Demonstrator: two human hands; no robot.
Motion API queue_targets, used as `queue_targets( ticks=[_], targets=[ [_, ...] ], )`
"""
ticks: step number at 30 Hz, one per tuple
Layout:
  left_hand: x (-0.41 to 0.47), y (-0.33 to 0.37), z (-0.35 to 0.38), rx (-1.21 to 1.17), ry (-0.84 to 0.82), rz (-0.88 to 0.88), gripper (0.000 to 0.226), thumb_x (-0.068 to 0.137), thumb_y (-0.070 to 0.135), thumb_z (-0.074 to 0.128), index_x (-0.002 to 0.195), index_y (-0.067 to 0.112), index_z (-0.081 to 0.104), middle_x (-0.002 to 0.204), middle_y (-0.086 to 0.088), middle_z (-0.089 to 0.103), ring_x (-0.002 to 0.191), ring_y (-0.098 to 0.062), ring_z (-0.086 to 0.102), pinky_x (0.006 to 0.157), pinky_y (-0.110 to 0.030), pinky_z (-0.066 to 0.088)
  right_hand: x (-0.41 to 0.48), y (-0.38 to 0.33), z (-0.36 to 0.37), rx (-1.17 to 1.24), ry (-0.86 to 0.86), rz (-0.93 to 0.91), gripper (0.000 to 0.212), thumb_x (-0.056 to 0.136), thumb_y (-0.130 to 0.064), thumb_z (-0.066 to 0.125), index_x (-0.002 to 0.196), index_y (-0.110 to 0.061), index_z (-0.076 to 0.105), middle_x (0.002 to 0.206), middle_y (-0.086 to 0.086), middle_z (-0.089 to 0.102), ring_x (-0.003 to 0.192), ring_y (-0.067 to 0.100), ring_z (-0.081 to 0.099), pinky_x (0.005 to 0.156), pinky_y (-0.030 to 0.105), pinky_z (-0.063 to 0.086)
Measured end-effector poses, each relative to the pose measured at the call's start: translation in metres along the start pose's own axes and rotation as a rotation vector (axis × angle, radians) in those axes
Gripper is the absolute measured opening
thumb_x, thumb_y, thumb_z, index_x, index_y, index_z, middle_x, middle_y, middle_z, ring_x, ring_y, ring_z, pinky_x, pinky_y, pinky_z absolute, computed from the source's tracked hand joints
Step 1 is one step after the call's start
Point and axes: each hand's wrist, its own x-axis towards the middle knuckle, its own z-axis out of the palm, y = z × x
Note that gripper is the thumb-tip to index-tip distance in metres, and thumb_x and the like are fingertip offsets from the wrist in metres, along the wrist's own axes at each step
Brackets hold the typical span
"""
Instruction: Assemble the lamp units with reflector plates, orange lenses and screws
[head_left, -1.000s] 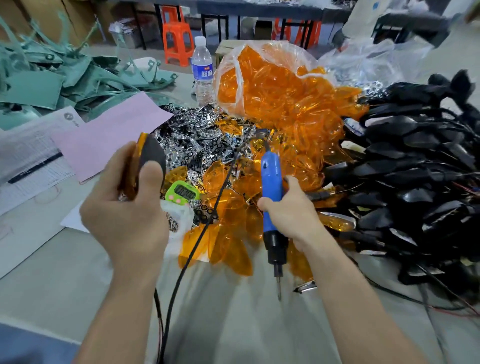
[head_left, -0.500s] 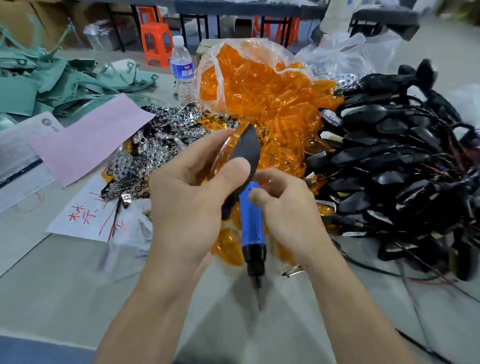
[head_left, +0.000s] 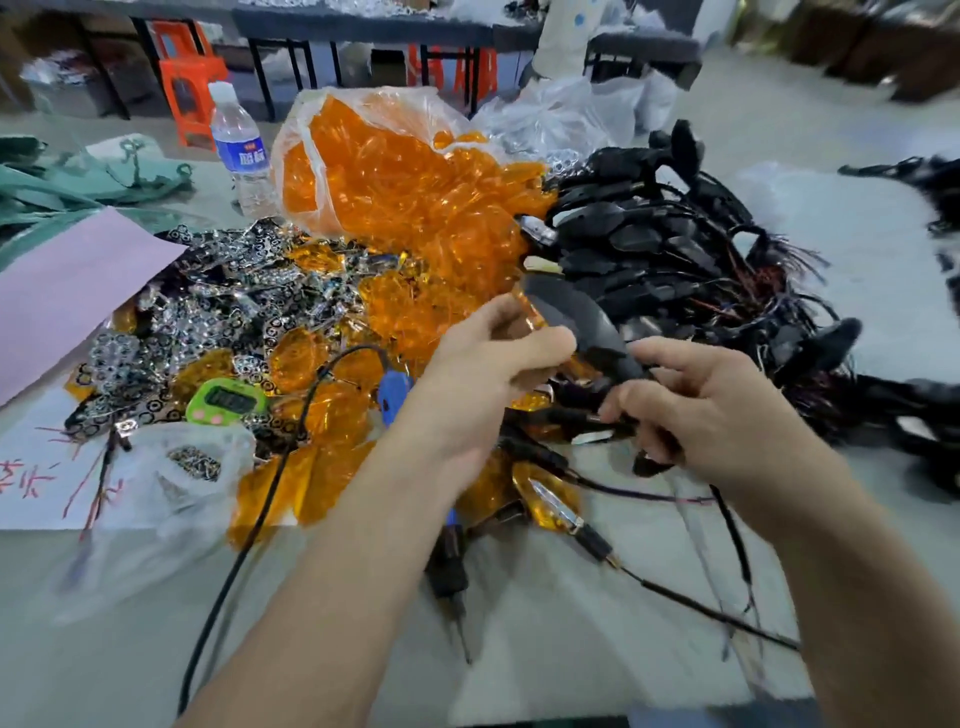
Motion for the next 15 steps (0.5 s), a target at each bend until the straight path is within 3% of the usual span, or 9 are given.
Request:
queue_targets(
  ticks=[2, 4, 6, 8, 10, 15],
  targets=[
    [0.004, -0.019, -0.007, 0.212, 0.013, -0.041, 0.036, 0.079, 0.003, 0.082, 0.110, 0.017, 0.071, 0.102, -0.003, 0.076, 0.096, -0.019, 0.071, 0.093, -0.032, 0.060, 0.008, 0.021, -0.014, -0.135, -0.014, 0.099, 0.022, 0.087, -0.019, 0.071, 0.100, -0.037, 0.077, 0.071, 0.010, 0.071, 0.050, 0.023, 0.043, 0.049, 0.035, 0.034],
    [0.004, -0.037, -0.018, 0.585, 0.059, -0.024, 0.039, 0.078, 0.006, 0.085, 0.107, 0.028, 0.071, 0.103, 0.006, 0.075, 0.095, -0.009, 0.070, 0.091, -0.029, 0.058, 0.017, 0.041, -0.016, -0.293, -0.025, 0.154, 0.026, 0.091, -0.013, 0.070, 0.101, -0.036, 0.077, 0.076, -0.009, 0.072, 0.052, 0.021, 0.054, 0.051, 0.035, 0.045],
    [0.000, -0.048, -0.028, 0.833, 0.124, 0.016, 0.039, 0.077, 0.010, 0.084, 0.107, 0.031, 0.070, 0.105, 0.015, 0.072, 0.100, 0.001, 0.067, 0.092, -0.024, 0.054, 0.023, 0.061, -0.008, -0.483, -0.070, 0.155, 0.026, 0.092, -0.012, 0.068, 0.096, -0.036, 0.077, 0.074, -0.012, 0.072, 0.048, 0.007, 0.057, 0.047, 0.023, 0.047],
    [-0.011, -0.051, -0.037, 0.889, 0.200, 0.066, 0.039, 0.080, 0.014, 0.081, 0.109, 0.037, 0.069, 0.104, 0.021, 0.069, 0.099, 0.008, 0.064, 0.087, -0.014, 0.051, 0.024, 0.079, 0.007, -0.573, -0.067, 0.165, 0.026, 0.093, -0.015, 0.066, 0.094, -0.040, 0.072, 0.074, -0.009, 0.072, 0.047, 0.003, 0.057, 0.042, 0.015, 0.040],
    [-0.027, -0.049, -0.042, 0.917, 0.241, 0.114, 0.036, 0.084, 0.017, 0.078, 0.106, 0.043, 0.069, 0.100, 0.026, 0.069, 0.097, 0.013, 0.062, 0.083, -0.011, 0.049, 0.019, 0.094, 0.020, -0.574, -0.032, 0.170, 0.022, 0.095, -0.021, 0.067, 0.099, -0.041, 0.071, 0.078, -0.012, 0.072, 0.053, 0.000, 0.059, 0.048, 0.013, 0.042],
    [-0.095, -0.045, -0.044, 0.950, 0.202, 0.070, 0.034, 0.084, 0.019, 0.080, 0.094, 0.051, 0.071, 0.101, 0.040, 0.066, 0.101, 0.014, 0.062, 0.078, -0.005, 0.044, 0.009, 0.105, 0.039, -0.636, 0.163, 0.151, 0.023, 0.091, -0.029, 0.074, 0.109, -0.042, 0.070, 0.094, -0.017, 0.071, 0.085, 0.007, 0.065, 0.080, 0.031, 0.055]
  ],
)
